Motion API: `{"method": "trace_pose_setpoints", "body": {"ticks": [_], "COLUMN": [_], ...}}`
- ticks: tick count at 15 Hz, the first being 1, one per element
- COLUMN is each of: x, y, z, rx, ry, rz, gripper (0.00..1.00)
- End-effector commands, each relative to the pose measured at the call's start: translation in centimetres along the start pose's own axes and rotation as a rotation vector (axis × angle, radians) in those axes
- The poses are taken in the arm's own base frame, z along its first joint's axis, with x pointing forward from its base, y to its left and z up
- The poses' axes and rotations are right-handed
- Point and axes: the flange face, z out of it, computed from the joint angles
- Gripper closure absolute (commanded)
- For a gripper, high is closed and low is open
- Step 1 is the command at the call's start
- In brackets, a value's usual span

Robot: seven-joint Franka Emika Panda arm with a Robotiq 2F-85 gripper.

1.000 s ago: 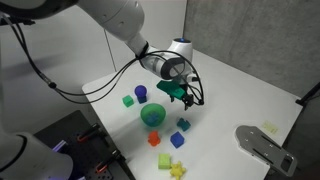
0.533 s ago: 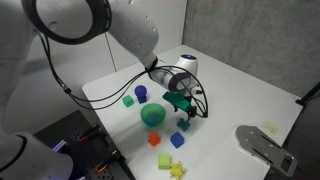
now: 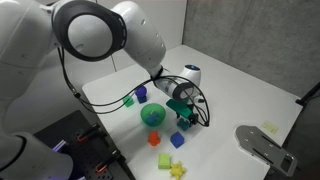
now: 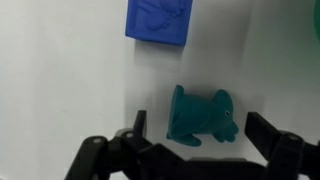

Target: Put the green bear plush toy in the green bowl

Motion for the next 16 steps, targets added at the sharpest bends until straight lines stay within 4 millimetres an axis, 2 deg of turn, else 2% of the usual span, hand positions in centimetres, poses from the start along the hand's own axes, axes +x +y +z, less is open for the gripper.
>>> {"method": "trace_pose_setpoints", "body": {"ticks": [1,5,6,7,10,12,16], "x": [0.9,1.3,1.3,1.5,1.7,1.7,1.8], "y": [0.4,0.4,0.3,0.2,0.0,-0.3,-1.0], "z": [1.5,2.6,2.6,2.6,2.3,1.9,-0.7], "rx": [0.02,0.011,0.008,0.005,0.001,0.0,-0.005], "ry": [0.003,0.012,0.02,0.03,0.055,0.056,0.068], "rz": [0.031,0.035,0.031,0.03,0.028,0.026,0.019], "gripper": [0.0,0.0,0.25,0.26,0.51,0.65,0.73]}}
